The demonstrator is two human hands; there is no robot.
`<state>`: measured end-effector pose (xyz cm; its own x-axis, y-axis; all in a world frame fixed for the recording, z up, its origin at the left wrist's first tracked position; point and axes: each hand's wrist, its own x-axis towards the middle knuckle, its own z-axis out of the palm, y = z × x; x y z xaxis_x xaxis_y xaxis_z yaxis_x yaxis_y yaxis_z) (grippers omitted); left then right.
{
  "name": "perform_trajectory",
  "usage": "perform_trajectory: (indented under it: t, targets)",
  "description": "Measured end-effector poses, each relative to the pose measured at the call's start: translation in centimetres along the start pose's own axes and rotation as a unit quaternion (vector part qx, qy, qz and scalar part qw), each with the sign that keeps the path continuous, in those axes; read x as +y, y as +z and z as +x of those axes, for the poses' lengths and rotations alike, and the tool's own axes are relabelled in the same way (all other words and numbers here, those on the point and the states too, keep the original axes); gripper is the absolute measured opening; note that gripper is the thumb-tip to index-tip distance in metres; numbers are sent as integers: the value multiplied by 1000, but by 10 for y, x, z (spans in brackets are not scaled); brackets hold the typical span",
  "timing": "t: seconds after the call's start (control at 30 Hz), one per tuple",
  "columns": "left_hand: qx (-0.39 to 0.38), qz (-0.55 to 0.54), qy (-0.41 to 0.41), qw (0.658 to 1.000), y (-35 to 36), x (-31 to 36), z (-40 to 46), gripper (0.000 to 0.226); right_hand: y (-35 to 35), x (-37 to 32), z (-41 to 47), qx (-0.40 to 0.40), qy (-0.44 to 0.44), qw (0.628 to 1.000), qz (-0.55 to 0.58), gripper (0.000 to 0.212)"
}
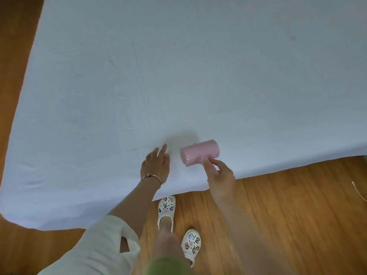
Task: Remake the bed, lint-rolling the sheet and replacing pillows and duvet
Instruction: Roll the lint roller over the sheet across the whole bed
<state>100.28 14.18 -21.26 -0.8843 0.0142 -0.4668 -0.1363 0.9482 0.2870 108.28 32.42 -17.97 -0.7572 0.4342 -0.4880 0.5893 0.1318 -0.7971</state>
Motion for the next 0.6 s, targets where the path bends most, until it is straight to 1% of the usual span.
perform_trajectory:
  t: [0.07, 0.13, 0.23, 0.37, 0.5, 0.6]
  targets:
    - [2, 28, 10, 1000, -14, 12, 7, 49, -11, -20, 8, -12, -7, 1000, -3, 23]
    - [3, 46, 11, 999, -27, 24, 16, 50, -19, -37, 16, -14, -20, 999, -29, 21]
    - [9, 51, -1, 999, -47, 43, 36, 53, -25, -60, 30, 3, -43, 998, -39, 27]
    - [15, 40, 5, 999, -70, 66, 70, 54, -21, -96, 62, 30, -53, 997, -37, 34]
    - [20, 7, -6, 1000, -96, 75, 117, 55, -5, -148, 112, 34, -31, 998, -35, 37]
    - [25, -86, -54, 995, -119, 78, 168, 55, 15, -192, 160, 15, -28, 999, -39, 33]
